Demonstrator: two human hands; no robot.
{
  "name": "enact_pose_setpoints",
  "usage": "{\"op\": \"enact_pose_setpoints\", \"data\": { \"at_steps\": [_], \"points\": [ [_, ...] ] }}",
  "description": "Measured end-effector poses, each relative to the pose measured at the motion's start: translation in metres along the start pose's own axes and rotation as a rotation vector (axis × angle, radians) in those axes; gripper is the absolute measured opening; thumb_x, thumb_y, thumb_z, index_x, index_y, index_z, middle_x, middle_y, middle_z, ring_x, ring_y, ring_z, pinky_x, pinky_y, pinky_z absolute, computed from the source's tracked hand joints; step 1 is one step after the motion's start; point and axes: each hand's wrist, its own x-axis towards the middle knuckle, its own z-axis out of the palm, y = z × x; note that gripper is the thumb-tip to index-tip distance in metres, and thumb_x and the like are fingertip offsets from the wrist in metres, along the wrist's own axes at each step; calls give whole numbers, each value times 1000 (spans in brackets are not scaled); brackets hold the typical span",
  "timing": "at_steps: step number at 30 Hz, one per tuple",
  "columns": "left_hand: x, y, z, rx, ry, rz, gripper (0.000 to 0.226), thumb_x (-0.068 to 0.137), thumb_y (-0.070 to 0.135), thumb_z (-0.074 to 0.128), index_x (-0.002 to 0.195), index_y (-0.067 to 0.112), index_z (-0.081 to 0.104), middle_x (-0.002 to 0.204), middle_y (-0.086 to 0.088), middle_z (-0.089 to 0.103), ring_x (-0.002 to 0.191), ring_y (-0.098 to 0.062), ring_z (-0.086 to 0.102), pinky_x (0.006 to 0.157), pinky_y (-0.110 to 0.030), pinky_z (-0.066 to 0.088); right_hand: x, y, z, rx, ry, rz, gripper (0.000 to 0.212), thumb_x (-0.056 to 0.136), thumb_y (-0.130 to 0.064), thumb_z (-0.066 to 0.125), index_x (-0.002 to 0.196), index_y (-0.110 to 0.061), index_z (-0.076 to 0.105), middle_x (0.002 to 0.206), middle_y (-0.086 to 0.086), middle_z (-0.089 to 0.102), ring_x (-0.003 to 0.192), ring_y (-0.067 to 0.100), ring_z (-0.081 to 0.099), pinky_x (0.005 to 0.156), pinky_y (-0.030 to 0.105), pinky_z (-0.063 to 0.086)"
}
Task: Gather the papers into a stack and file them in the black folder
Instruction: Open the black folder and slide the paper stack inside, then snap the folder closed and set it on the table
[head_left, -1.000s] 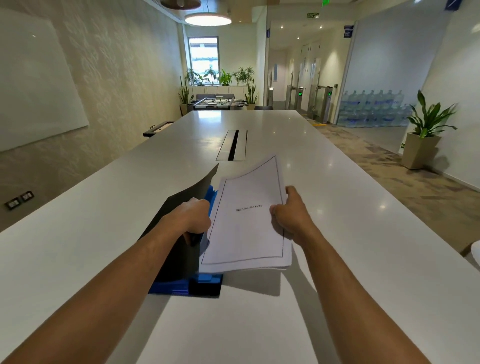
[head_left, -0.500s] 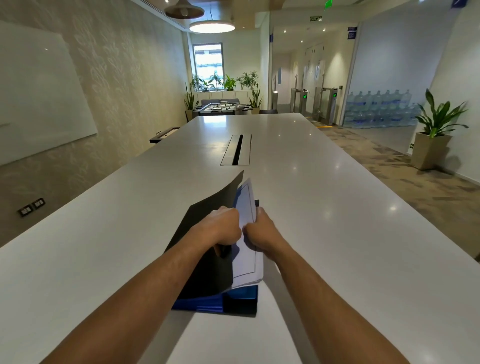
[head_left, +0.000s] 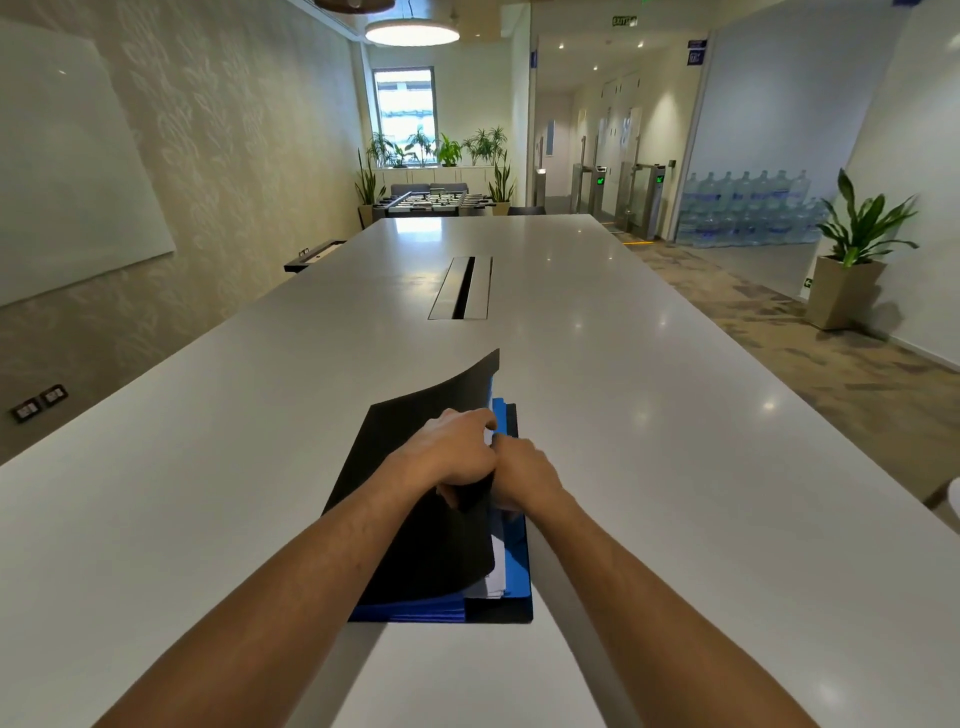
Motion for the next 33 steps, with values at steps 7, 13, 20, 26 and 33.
{"op": "enact_pose_setpoints", "data": {
  "at_steps": [7, 13, 20, 26, 33],
  "points": [
    [5, 0, 28, 80, -8, 37, 60, 89, 29, 61, 143, 33, 35, 126, -7, 55, 85, -19, 64, 72, -29, 60, -26, 28, -10, 54, 407, 68, 39, 94, -25, 60, 130, -14, 50, 127, 9, 51, 84, 20, 64, 67, 22, 43],
    [0, -11, 41, 226, 66, 160, 58, 86, 53, 59, 136, 28, 43, 111, 0, 64, 88, -13, 63, 78, -27, 52, -20, 46, 7, 266, 339, 33, 30, 93, -24, 63, 120, -14, 59, 115, 8, 64, 86, 11, 57, 78, 19, 46],
    [8, -55, 59, 7, 136, 278, 36, 87, 41, 64, 120, 26, 60, 112, 6, 63, 102, -6, 57, 96, -33, 49, -25, 44, 15, 332, 258, -103, 38, 90, -19, 66, 127, -17, 58, 122, 6, 60, 106, 17, 59, 97, 27, 47],
    [4, -71, 73, -185, 252, 352, 43, 89, 28, 65, 130, 29, 53, 124, 10, 56, 111, -1, 52, 97, -23, 44, -28, 46, 25, 222, 266, -140, 26, 94, -23, 60, 119, -19, 68, 117, 2, 61, 100, 9, 51, 86, 17, 38],
    [5, -74, 78, -75, 284, 416, 28, 94, 30, 58, 120, 24, 66, 121, 7, 64, 115, -4, 52, 103, -26, 39, -28, 44, 30, 55, 263, -165, 31, 99, -32, 51, 121, -20, 69, 118, 5, 63, 112, 18, 51, 94, 28, 44]
  ]
}}
